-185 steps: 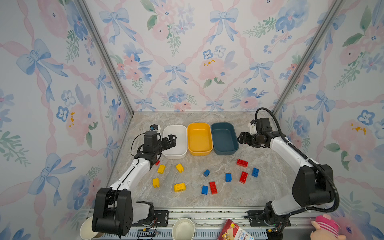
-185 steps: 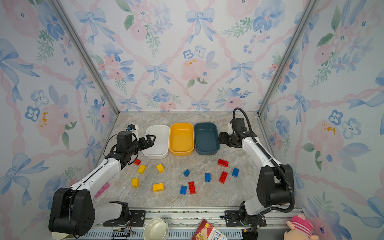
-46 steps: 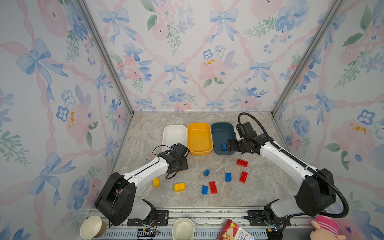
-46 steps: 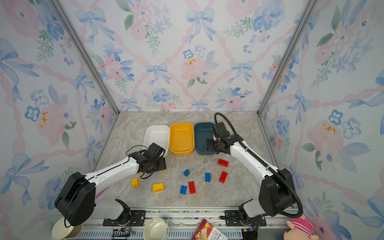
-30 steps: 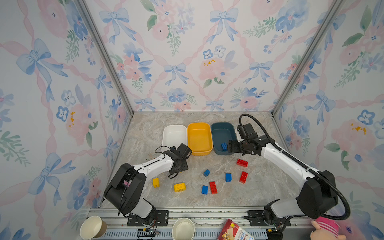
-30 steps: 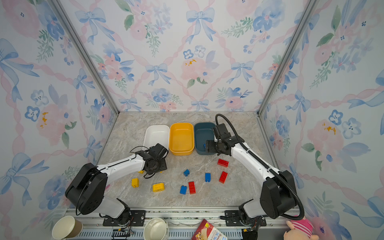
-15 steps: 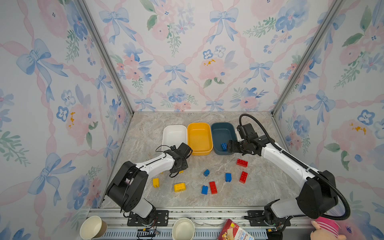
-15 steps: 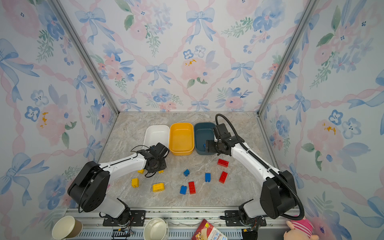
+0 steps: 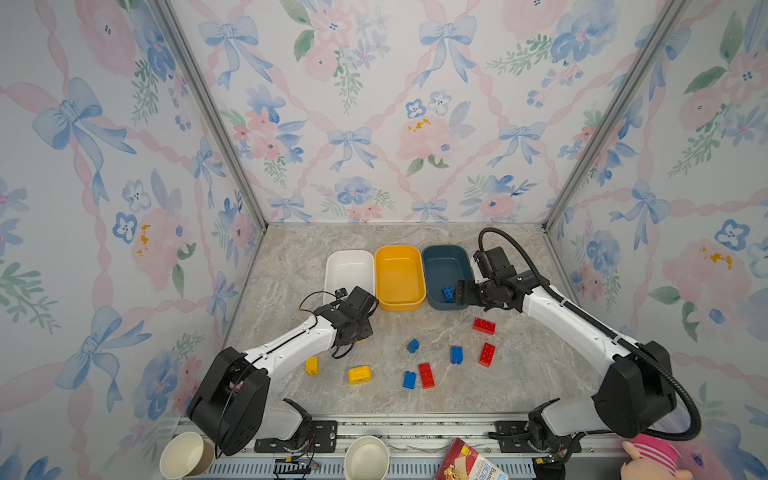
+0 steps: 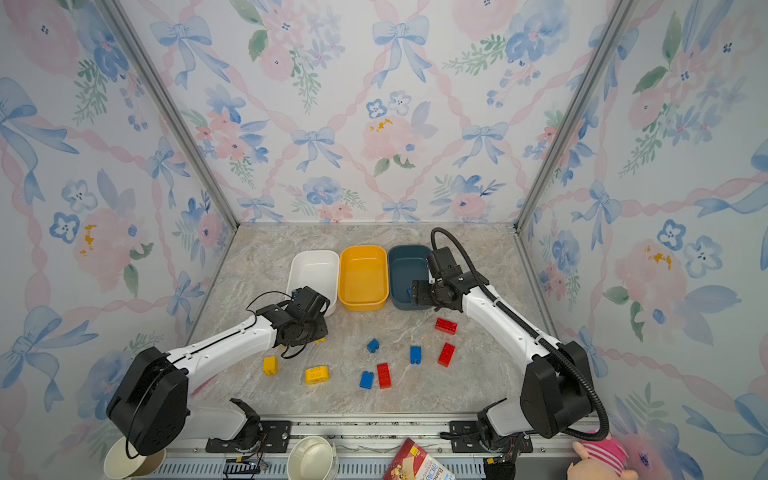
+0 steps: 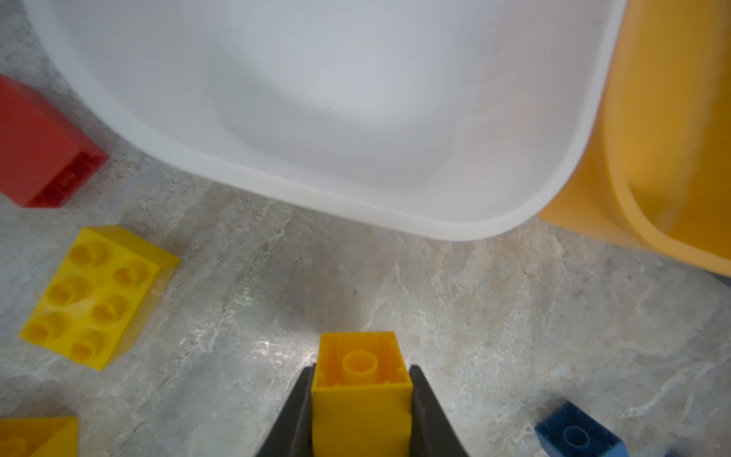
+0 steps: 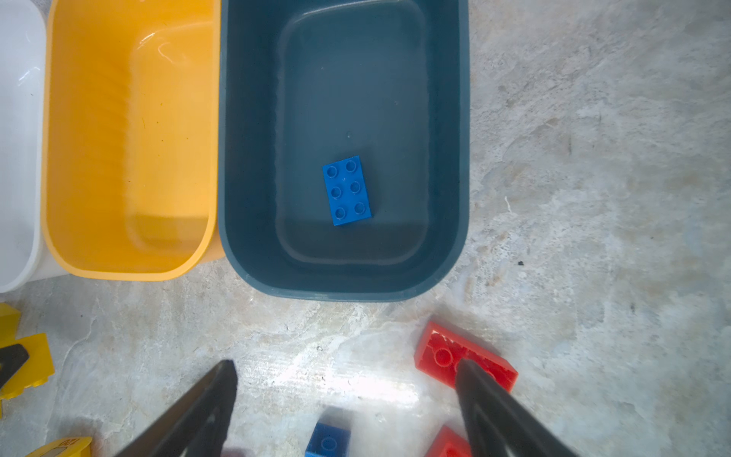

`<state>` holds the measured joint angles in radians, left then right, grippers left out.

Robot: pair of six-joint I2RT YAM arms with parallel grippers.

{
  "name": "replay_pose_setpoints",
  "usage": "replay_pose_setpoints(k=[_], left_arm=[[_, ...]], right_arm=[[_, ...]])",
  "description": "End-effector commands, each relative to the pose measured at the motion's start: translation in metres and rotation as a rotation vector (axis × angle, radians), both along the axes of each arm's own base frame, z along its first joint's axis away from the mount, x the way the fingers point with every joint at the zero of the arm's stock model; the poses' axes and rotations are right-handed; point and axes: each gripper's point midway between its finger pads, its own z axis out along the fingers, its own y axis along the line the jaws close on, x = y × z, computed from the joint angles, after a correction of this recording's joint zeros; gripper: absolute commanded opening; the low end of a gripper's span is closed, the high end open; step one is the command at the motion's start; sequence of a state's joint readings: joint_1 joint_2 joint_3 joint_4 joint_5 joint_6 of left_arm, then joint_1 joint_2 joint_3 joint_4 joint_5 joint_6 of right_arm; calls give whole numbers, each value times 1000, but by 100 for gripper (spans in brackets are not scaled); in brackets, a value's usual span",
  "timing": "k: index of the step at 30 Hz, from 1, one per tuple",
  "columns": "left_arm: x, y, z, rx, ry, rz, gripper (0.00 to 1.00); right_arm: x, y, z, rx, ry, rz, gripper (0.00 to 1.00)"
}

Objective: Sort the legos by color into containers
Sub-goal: 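Drop the yellow brick into the white bin with left while right reaches red bricks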

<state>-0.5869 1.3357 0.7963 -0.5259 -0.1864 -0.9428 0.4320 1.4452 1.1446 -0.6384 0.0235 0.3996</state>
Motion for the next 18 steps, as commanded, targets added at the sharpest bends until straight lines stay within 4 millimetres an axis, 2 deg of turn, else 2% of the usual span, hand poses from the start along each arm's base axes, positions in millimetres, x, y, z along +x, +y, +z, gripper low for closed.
replay_pose_setpoints(k=[1, 8, 13, 18], left_arm=[[-6, 2, 7, 3, -15, -32, 20], [3, -2, 46, -36, -135, -56, 18], [21, 0, 80, -8, -239, -62, 19], [42, 2, 93, 19, -263, -68, 19]], right_arm=[[-3, 0, 8, 19, -12, -5, 89], [-6, 3, 10, 27, -13, -5, 90], [-10, 6, 10, 32, -6, -3, 90], [-13, 6, 13, 34, -9, -4, 90]])
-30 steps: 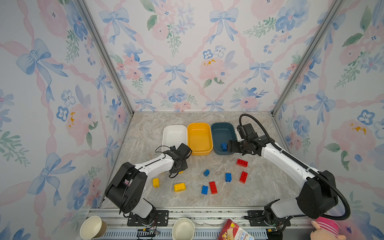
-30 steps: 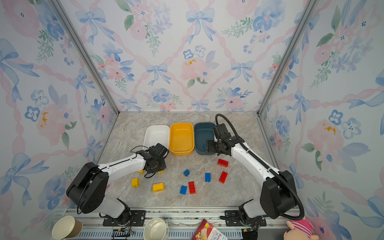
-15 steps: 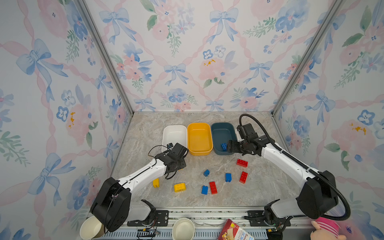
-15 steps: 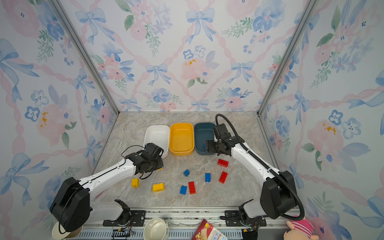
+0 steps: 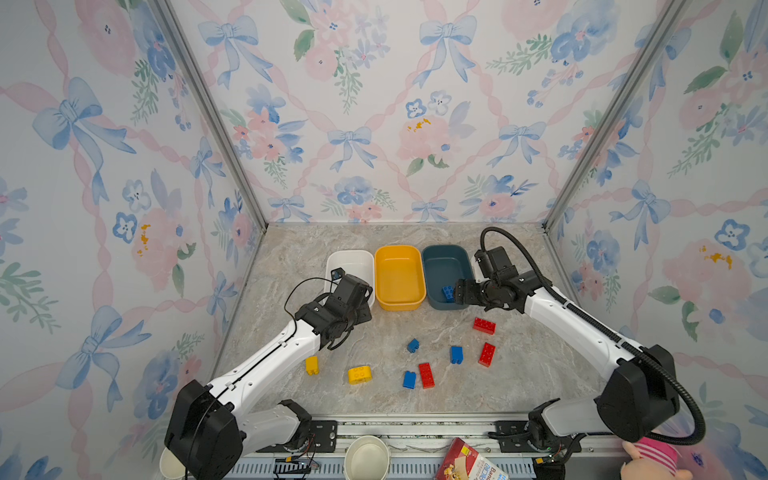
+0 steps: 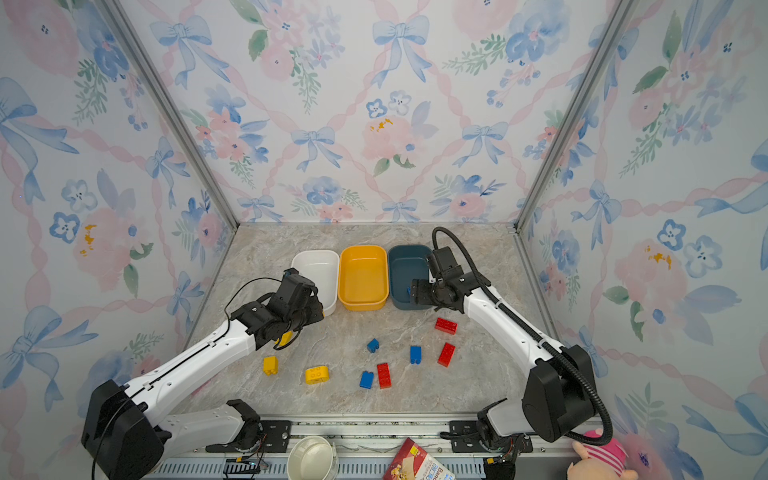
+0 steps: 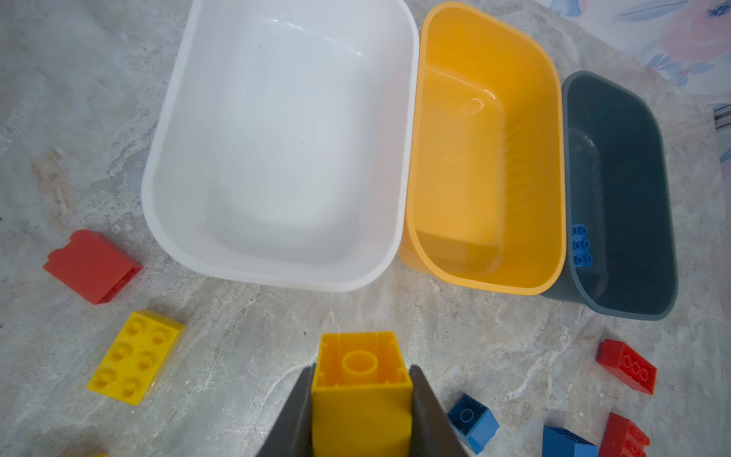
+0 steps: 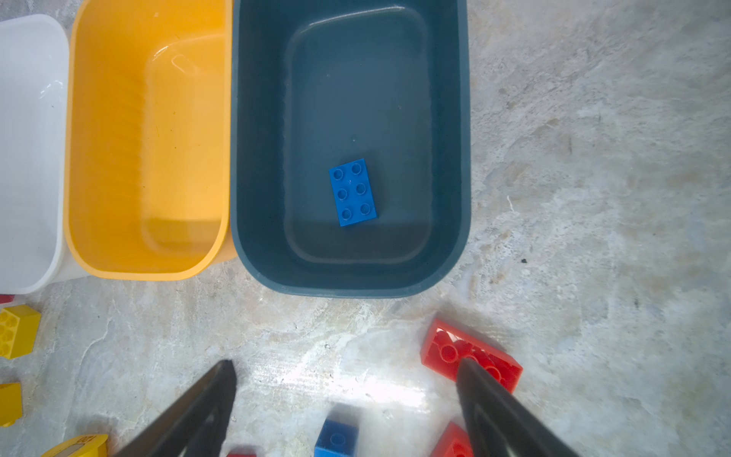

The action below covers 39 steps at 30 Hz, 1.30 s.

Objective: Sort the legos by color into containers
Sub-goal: 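Drop the yellow brick into the white bin with left while right reaches red bricks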

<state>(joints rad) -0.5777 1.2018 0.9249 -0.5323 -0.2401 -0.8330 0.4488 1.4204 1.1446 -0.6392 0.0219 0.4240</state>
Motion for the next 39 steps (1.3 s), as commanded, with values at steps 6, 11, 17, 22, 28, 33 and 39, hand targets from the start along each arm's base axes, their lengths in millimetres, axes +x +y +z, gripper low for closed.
replay_pose_setpoints(k=[6, 11, 17, 22, 28, 33, 39], left_arm=[[39, 17, 17, 93, -38, -2, 19], [61, 25, 7, 97, -27, -11, 20], [82, 30, -21, 92, 13, -24, 19], [93, 34, -47, 106, 57, -33, 19], [97, 39, -71, 117, 110, -36, 26], [98, 41, -78, 121, 126, -35, 41], [101, 39, -70, 111, 107, -39, 56]], right_arm=[[-14, 1, 9, 12, 2, -1, 90], [-15, 4, 9, 19, 2, 1, 90], [-15, 6, 9, 13, 7, 3, 91], [-17, 3, 6, -5, 20, 2, 91], [-26, -3, -3, -15, 50, -13, 92], [-38, -8, -12, -14, 79, -32, 93], [-55, -21, -21, -25, 109, -75, 94]])
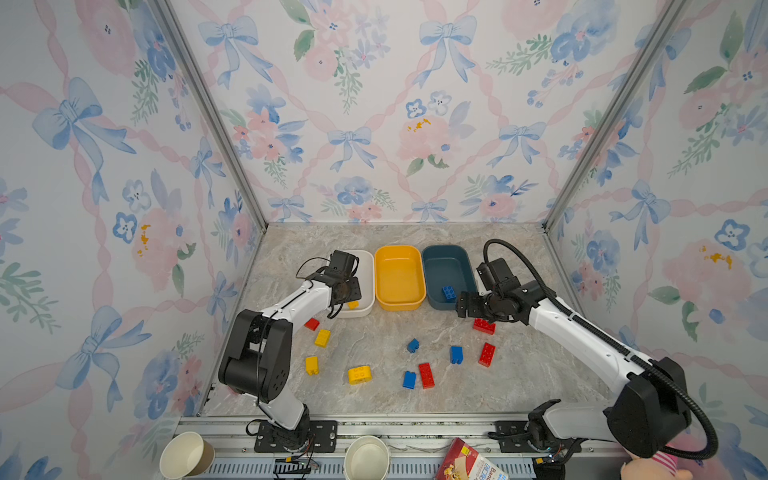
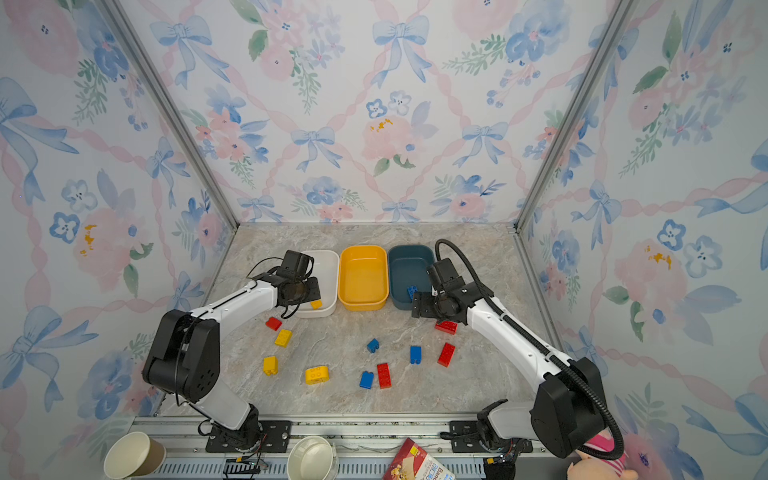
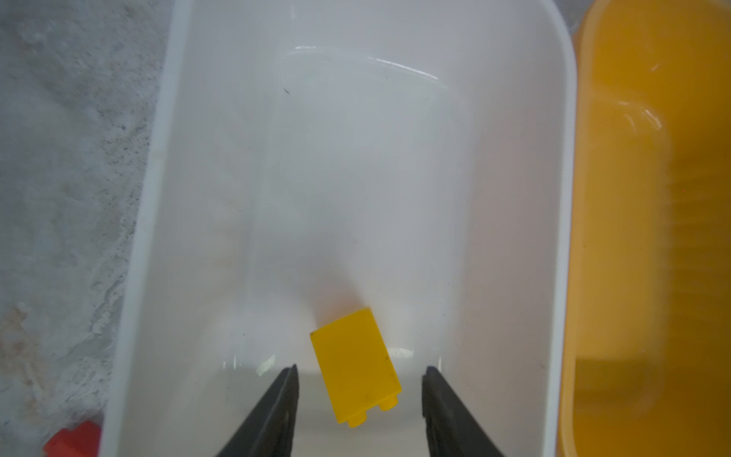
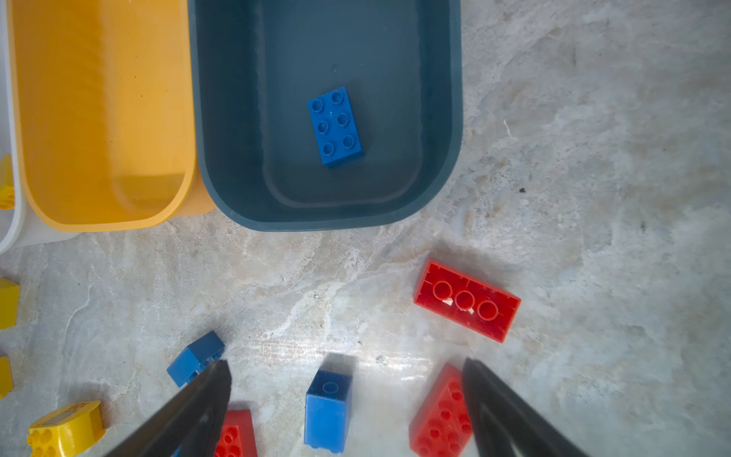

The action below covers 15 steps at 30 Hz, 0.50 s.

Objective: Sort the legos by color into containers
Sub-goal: 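Drop the yellow brick into the white bin with left while right reaches red bricks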

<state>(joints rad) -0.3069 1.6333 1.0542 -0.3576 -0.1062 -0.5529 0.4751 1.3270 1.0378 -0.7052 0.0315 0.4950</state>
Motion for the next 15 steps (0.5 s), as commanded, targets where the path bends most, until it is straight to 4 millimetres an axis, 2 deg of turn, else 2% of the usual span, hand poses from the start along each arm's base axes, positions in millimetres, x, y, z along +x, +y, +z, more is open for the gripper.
replay_pose_setpoints(k=[1, 8, 15], left_arm=[[8, -1, 10, -14, -30, -8, 58], [4, -2, 34, -44, -104, -14, 64], [-8, -3, 59, -105, -204, -24, 72]], right_arm=[[-19, -12, -5, -18, 34, -45, 95], [-48, -31, -25, -33, 86, -122, 96], [-72, -47, -56, -59, 163, -203, 99]])
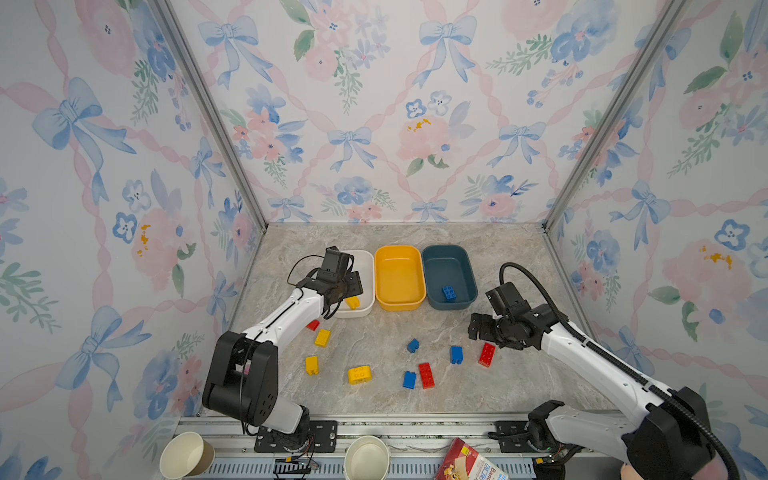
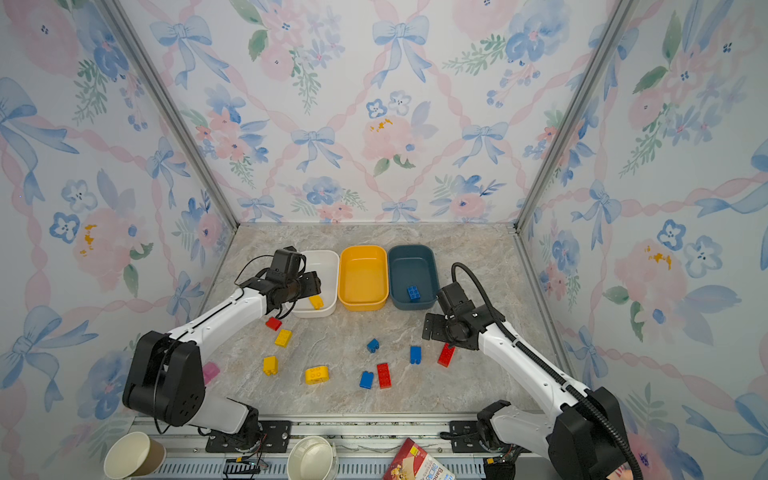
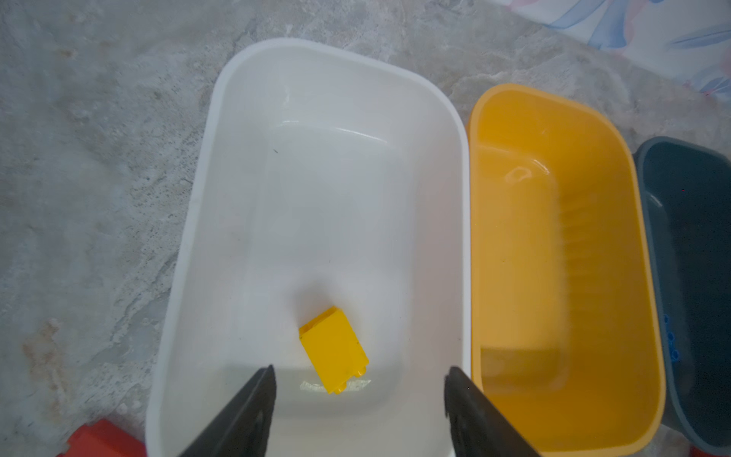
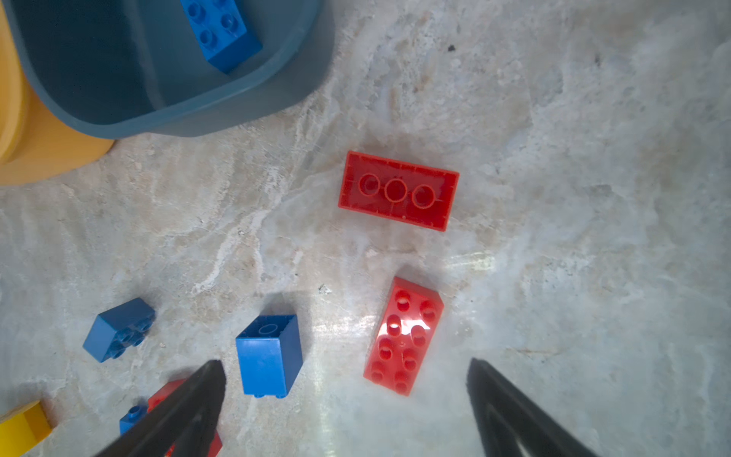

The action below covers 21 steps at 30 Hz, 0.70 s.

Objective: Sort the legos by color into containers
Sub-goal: 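Drop the yellow brick into the white bin with left while right reaches red bricks, then lower the right gripper onto the red 2x4 brick and grasp it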

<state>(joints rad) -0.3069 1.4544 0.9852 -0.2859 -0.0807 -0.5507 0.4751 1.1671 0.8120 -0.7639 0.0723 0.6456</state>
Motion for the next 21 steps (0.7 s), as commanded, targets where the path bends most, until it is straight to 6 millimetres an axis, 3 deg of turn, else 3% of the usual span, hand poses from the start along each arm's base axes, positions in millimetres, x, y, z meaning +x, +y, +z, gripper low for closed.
replay_pose_setpoints(k=[1, 10, 21], left_arm=[[-5, -1, 9, -40, -46, -14, 72], [-16, -7, 16, -104, -87, -34, 75], [-24, -13, 22, -158, -127, -64, 86]], right_arm=[[-16, -10, -19, -29, 60, -52, 99], [-22, -17, -57, -76, 126, -108, 94], [-12, -14, -75, -110, 144, -119, 67]])
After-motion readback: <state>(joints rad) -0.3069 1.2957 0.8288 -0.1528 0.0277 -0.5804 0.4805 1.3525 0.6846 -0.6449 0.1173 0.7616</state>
